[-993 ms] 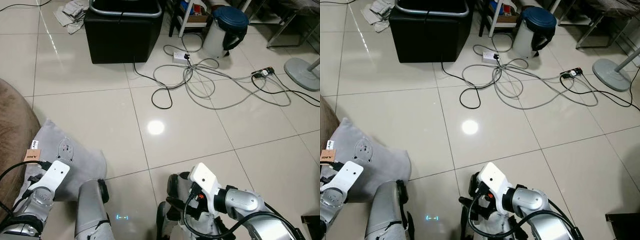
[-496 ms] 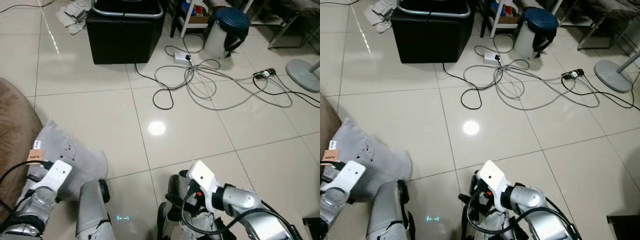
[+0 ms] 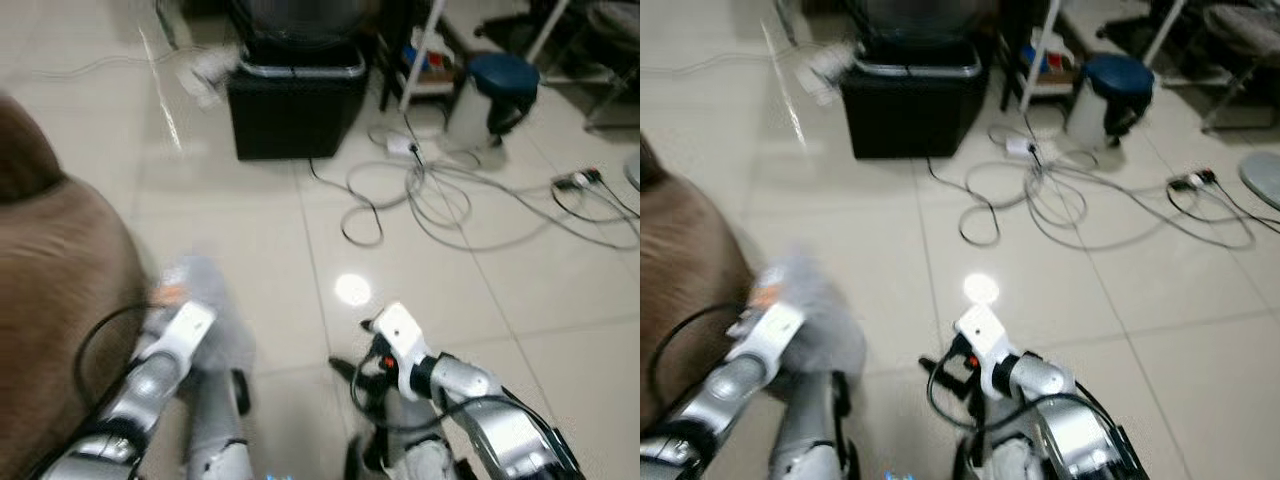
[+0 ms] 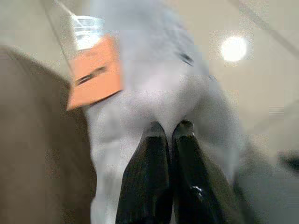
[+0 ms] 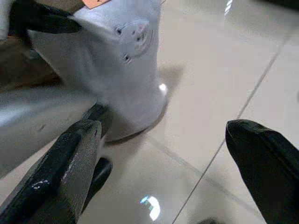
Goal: Move the pillow to the sofa from floor
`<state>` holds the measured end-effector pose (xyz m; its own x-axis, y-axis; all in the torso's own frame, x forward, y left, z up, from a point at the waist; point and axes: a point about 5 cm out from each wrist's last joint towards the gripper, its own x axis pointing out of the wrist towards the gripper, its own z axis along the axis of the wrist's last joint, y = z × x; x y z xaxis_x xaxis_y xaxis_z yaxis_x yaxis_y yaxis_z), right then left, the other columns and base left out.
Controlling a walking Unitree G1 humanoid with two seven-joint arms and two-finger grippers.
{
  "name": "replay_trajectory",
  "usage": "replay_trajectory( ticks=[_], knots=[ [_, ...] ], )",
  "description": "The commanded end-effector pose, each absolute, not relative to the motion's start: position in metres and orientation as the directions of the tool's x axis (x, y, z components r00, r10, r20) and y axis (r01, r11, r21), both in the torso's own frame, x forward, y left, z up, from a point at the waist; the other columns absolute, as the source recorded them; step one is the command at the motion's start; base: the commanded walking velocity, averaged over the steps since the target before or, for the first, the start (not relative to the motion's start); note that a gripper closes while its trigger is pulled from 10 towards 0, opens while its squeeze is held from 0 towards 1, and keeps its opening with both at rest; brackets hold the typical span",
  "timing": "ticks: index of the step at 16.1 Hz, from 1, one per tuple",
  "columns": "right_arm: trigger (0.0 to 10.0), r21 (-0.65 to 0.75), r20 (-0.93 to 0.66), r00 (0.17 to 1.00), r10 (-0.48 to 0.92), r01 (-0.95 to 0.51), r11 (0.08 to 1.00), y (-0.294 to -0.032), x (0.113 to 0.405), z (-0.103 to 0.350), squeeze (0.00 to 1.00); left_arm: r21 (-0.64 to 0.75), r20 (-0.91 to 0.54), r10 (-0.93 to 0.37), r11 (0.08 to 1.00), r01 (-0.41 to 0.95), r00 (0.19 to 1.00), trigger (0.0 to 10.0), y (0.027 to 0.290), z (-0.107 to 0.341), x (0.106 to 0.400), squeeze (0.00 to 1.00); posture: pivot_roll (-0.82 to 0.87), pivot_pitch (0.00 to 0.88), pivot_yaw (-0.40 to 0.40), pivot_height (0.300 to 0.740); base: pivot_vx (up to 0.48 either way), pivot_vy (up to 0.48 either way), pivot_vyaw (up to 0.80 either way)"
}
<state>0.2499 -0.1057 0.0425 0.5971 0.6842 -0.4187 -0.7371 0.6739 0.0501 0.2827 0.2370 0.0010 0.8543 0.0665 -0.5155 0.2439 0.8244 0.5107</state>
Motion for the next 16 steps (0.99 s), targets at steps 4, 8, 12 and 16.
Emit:
replay_trajectory(
  ticks=[4, 8, 12, 16],
  knots=[
    [10.0, -0.013, -0.371, 0.761, 0.533, -0.578, 0.816, -0.123, 0.276, 0.048, 0.00, 0.470, -0.268, -0.203, 0.826, 0.311, 0.942, 0.0, 0.199, 0.061, 0.332, 0.00, 0.08, 0.000, -0.001, 0.586, 0.000, 0.000, 0.00],
    [10.0, -0.036, -0.281, 0.863, 0.420, -0.447, 0.894, -0.132, 0.290, 0.064, 0.00, 0.471, -0.162, -0.331, 0.802, 0.368, 0.930, 0.0, 0.186, 0.094, 0.343, 0.00, 0.05, 0.000, 0.047, 0.586, 0.000, 0.000, 0.00],
    [10.0, -0.018, -0.164, 0.936, 0.311, -0.318, 0.948, -0.139, 0.293, 0.086, 0.00, 0.348, -0.026, -0.334, 0.881, 0.321, 0.942, 0.0, 0.181, 0.125, 0.335, 0.00, 0.02, 0.000, 0.060, 0.610, 0.000, 0.000, 0.00],
    [10.0, 0.025, -0.111, 0.952, 0.286, -0.285, 0.958, -0.132, 0.296, 0.099, 0.00, 0.116, 0.091, -0.307, 0.948, 0.296, 0.947, 0.0, 0.173, 0.143, 0.317, 0.00, 0.03, 0.000, 0.047, 0.644, 0.000, 0.000, 0.00]
  ],
)
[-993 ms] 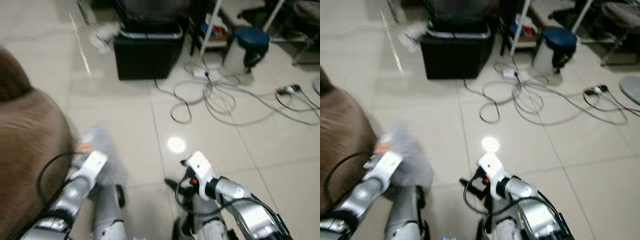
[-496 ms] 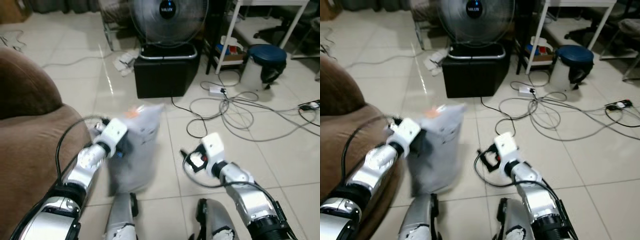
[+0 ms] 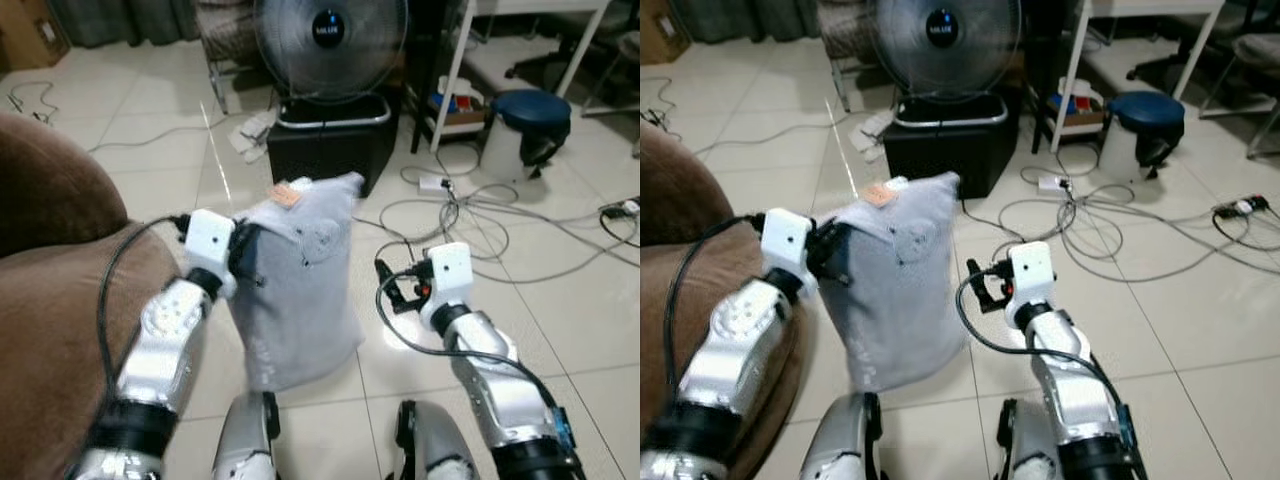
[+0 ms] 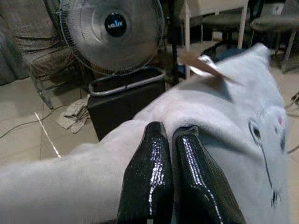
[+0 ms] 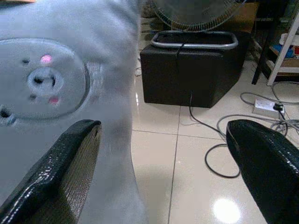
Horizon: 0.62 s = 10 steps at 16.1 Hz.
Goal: Move the pillow to the sofa from floor
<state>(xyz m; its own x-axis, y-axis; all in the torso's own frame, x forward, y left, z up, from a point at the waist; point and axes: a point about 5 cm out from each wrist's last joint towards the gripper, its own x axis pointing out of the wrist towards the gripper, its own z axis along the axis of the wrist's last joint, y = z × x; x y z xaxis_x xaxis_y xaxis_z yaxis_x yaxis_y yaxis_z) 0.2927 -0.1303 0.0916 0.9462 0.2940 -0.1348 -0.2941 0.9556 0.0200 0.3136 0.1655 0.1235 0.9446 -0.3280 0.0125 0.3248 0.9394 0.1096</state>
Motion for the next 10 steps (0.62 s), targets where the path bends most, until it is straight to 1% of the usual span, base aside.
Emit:
replay_trajectory(
  ticks=[1, 2, 3, 4, 7, 8, 10],
  knots=[
    [10.0, 0.038, -0.110, 0.954, 0.278, -0.275, 0.961, -0.129, 0.299, 0.100, 0.00, 0.087, 0.068, -0.286, 0.956, 0.280, 0.956, 9.6, 0.173, 0.140, 0.315, 0.00, 0.03, 0.000, 0.041, 0.653, 0.000, 0.000, 0.00],
    [10.0, 0.041, -0.110, 0.953, 0.282, -0.279, 0.959, -0.127, 0.300, 0.100, 0.00, 0.064, 0.044, -0.259, 0.965, 0.256, 0.965, 10.0, 0.175, 0.136, 0.315, 0.00, 0.03, 0.000, 0.033, 0.663, 0.000, 0.000, 0.00],
    [10.0, 0.040, -0.111, 0.952, 0.284, -0.281, 0.959, -0.126, 0.301, 0.100, 0.00, 0.060, 0.033, -0.240, 0.969, 0.238, 0.970, 10.0, 0.177, 0.134, 0.315, 0.00, 0.03, 0.000, 0.033, 0.668, 0.000, 0.000, 0.00],
    [10.0, 0.040, -0.121, 0.954, 0.276, -0.273, 0.961, -0.128, 0.303, 0.100, 0.00, 0.068, 0.001, -0.212, 0.975, 0.211, 0.977, 10.0, 0.179, 0.132, 0.311, 0.00, 0.05, 0.000, 0.015, 0.682, 0.000, 0.000, 0.00],
    [10.0, 0.033, -0.145, 0.960, 0.240, -0.237, 0.971, -0.132, 0.309, 0.099, 0.00, 0.138, -0.047, -0.232, 0.962, 0.236, 0.972, 10.0, 0.178, 0.129, 0.303, 0.00, 0.05, 0.000, 0.015, 0.706, 0.000, 0.000, 0.00],
    [10.0, 0.031, -0.155, 0.961, 0.230, -0.228, 0.973, -0.134, 0.310, 0.098, 0.00, 0.193, -0.069, -0.258, 0.944, 0.267, 0.964, 10.0, 0.177, 0.126, 0.299, 0.00, 0.06, 0.000, 0.007, 0.721, 0.000, 0.000, 0.00],
    [10.0, 0.039, -0.161, 0.961, 0.225, -0.221, 0.974, -0.135, 0.309, 0.096, 0.00, 0.177, -0.062, -0.224, 0.957, 0.232, 0.973, 10.0, 0.182, 0.126, 0.299, 0.00, 0.06, 0.000, 0.009, 0.740, 0.000, 0.000, 0.00]
  ],
)
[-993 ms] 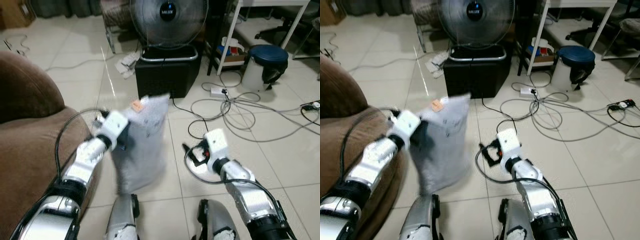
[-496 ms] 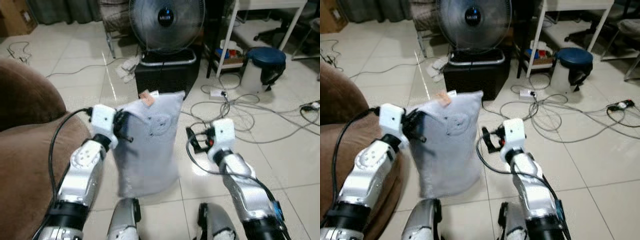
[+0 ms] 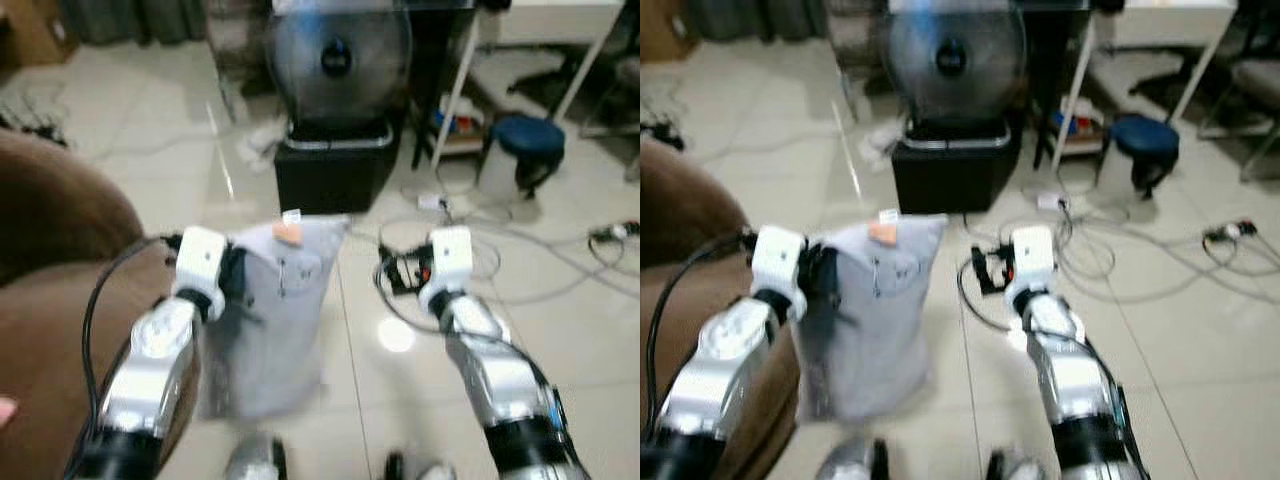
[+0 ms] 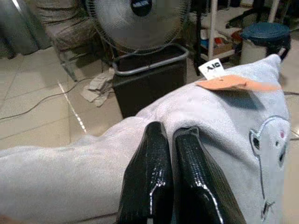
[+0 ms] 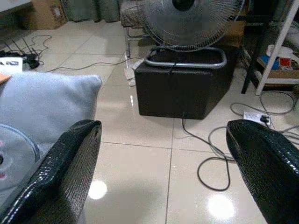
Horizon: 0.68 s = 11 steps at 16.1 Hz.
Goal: Move the pillow to the sofa from floor
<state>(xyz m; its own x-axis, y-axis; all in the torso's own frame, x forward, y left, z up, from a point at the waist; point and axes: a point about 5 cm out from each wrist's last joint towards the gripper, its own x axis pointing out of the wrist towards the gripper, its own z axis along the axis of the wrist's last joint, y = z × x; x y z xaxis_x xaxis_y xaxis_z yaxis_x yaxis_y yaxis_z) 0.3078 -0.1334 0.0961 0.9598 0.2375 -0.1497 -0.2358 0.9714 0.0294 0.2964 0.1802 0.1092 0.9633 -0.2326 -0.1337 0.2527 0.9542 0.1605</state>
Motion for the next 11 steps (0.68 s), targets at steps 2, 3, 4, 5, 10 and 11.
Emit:
replay_trajectory(
  ticks=[2, 3, 4, 5, 10, 11],
  knots=[
    [10.0, 0.046, -0.163, 0.959, 0.231, -0.227, 0.973, -0.134, 0.310, 0.096, 0.00, 0.181, -0.048, -0.193, 0.963, 0.199, 0.980, 10.0, 0.183, 0.132, 0.302, 0.00, 0.06, 0.000, 0.014, 0.740, 0.000, 0.000, 0.00],
    [10.0, 0.047, -0.162, 0.959, 0.234, -0.230, 0.972, -0.134, 0.310, 0.096, 0.00, 0.188, -0.042, -0.191, 0.962, 0.195, 0.981, 10.0, 0.182, 0.133, 0.303, 0.00, 0.06, 0.000, 0.014, 0.740, 0.000, 0.000, 0.00],
    [10.0, 0.048, -0.161, 0.958, 0.236, -0.231, 0.972, -0.133, 0.310, 0.096, 0.00, 0.197, -0.039, -0.191, 0.961, 0.195, 0.981, 10.0, 0.181, 0.135, 0.304, 0.00, 0.06, 0.000, 0.018, 0.740, 0.000, 0.000, 0.00],
    [10.0, 0.051, -0.159, 0.958, 0.239, -0.234, 0.971, -0.132, 0.311, 0.096, 0.00, 0.215, -0.032, -0.197, 0.956, 0.199, 0.980, 10.0, 0.179, 0.137, 0.306, 0.00, 0.06, 0.000, 0.015, 0.740, 0.000, 0.000, 0.00],
    [10.0, 0.042, -0.159, 0.958, 0.238, -0.234, 0.971, -0.135, 0.311, 0.094, 0.00, 0.249, 0.028, -0.199, 0.950, 0.186, 0.980, 10.0, 0.174, 0.149, 0.308, 0.00, 0.07, 0.000, 0.012, 0.740, 0.000, 0.000, 0.00],
    [10.0, 0.062, -0.162, 0.964, 0.213, -0.205, 0.977, -0.137, 0.312, 0.093, 0.00, 0.260, 0.025, -0.186, 0.950, 0.174, 0.982, 10.0, 0.176, 0.148, 0.308, 0.00, 0.08, 0.000, 0.011, 0.740, 0.000, 0.000, 0.00]
  ],
)
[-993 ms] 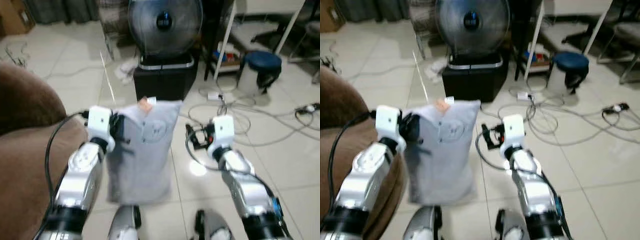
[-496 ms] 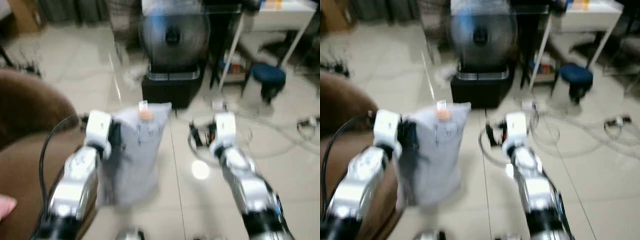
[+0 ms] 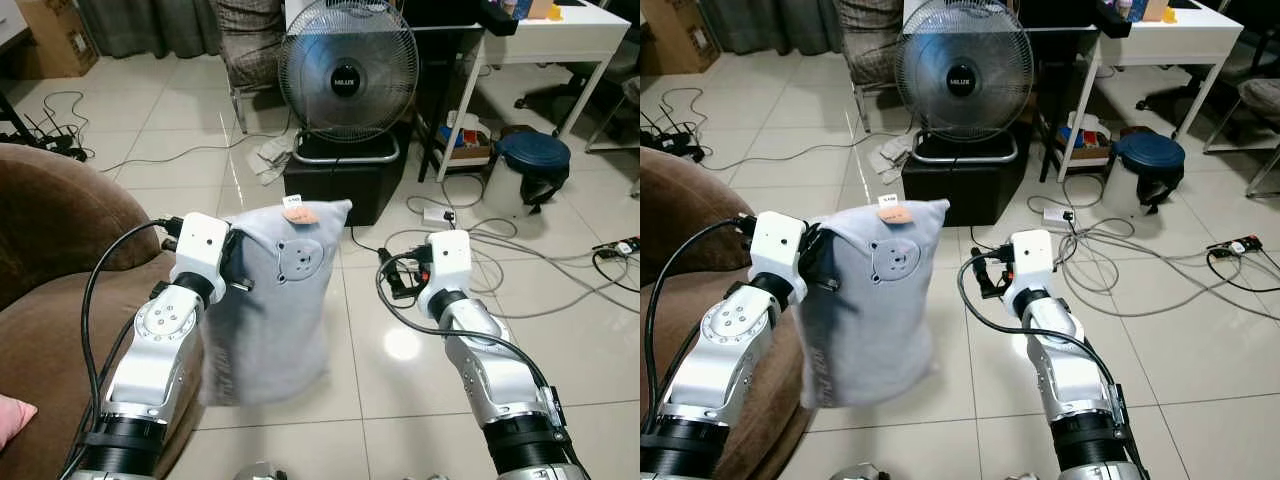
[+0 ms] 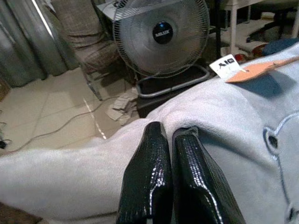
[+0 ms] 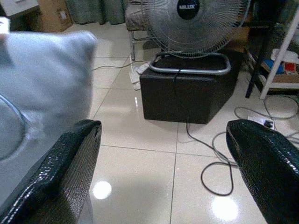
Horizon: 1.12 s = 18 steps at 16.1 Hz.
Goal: Move the pillow to the sofa from floor
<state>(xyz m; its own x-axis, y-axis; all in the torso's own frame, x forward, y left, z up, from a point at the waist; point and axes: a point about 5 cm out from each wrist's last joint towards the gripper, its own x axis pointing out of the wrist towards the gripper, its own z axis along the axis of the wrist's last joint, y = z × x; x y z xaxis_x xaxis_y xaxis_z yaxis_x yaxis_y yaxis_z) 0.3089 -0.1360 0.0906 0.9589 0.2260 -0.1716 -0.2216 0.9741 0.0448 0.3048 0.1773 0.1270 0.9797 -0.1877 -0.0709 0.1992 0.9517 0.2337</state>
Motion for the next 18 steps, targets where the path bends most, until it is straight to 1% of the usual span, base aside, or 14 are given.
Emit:
replay_trajectory(
  ticks=[1, 2, 4, 7, 10, 13, 18],
  knots=[
    [10.0, 0.056, -0.183, 0.962, 0.203, -0.197, 0.979, -0.138, 0.313, 0.091, 0.00, 0.272, 0.024, -0.185, 0.947, 0.172, 0.982, 10.0, 0.176, 0.148, 0.308, 0.00, 0.08, 0.000, 0.011, 0.740, 0.000, 0.000, 0.00],
    [10.0, 0.013, -0.195, 0.959, 0.206, -0.207, 0.978, -0.140, 0.314, 0.091, 0.00, 0.281, 0.025, -0.184, 0.945, 0.169, 0.983, 10.0, 0.177, 0.148, 0.308, 0.00, 0.08, 0.000, 0.011, 0.740, 0.000, 0.000, 0.00],
    [10.0, -0.026, -0.188, 0.958, 0.218, -0.227, 0.974, -0.139, 0.315, 0.092, 0.00, 0.278, 0.033, -0.181, 0.946, 0.165, 0.983, 10.0, 0.177, 0.150, 0.308, 0.00, 0.08, 0.000, 0.012, 0.740, 0.000, 0.000, 0.80],
    [10.0, -0.002, -0.188, 0.955, 0.229, -0.234, 0.972, -0.136, 0.314, 0.089, 0.00, 0.301, 0.057, -0.171, 0.942, 0.147, 0.984, 10.0, 0.175, 0.157, 0.312, 0.00, 0.08, 0.000, 0.018, 0.740, 0.000, 0.000, 0.80],
    [10.0, 0.005, -0.187, 0.949, 0.255, -0.259, 0.966, -0.133, 0.312, 0.088, 0.00, 0.306, 0.080, -0.195, 0.938, 0.162, 0.978, 10.0, 0.172, 0.162, 0.314, 0.00, 0.07, 0.000, 0.024, 0.740, 0.000, 0.000, 0.80],
    [10.0, 0.015, -0.192, 0.940, 0.284, -0.286, 0.958, -0.129, 0.311, 0.086, 0.00, 0.335, 0.085, -0.216, 0.926, 0.177, 0.973, 10.0, 0.169, 0.166, 0.315, 0.00, 0.07, 0.000, 0.025, 0.740, 0.351, 0.000, 0.80],
    [10.0, 0.042, -0.190, 0.943, 0.273, -0.270, 0.962, -0.128, 0.313, 0.085, 0.00, 0.347, 0.078, -0.205, 0.923, 0.166, 0.976, 10.0, 0.172, 0.165, 0.317, 0.00, 0.07, 0.000, 0.024, 0.740, 0.398, 0.000, 0.80]
  ],
)
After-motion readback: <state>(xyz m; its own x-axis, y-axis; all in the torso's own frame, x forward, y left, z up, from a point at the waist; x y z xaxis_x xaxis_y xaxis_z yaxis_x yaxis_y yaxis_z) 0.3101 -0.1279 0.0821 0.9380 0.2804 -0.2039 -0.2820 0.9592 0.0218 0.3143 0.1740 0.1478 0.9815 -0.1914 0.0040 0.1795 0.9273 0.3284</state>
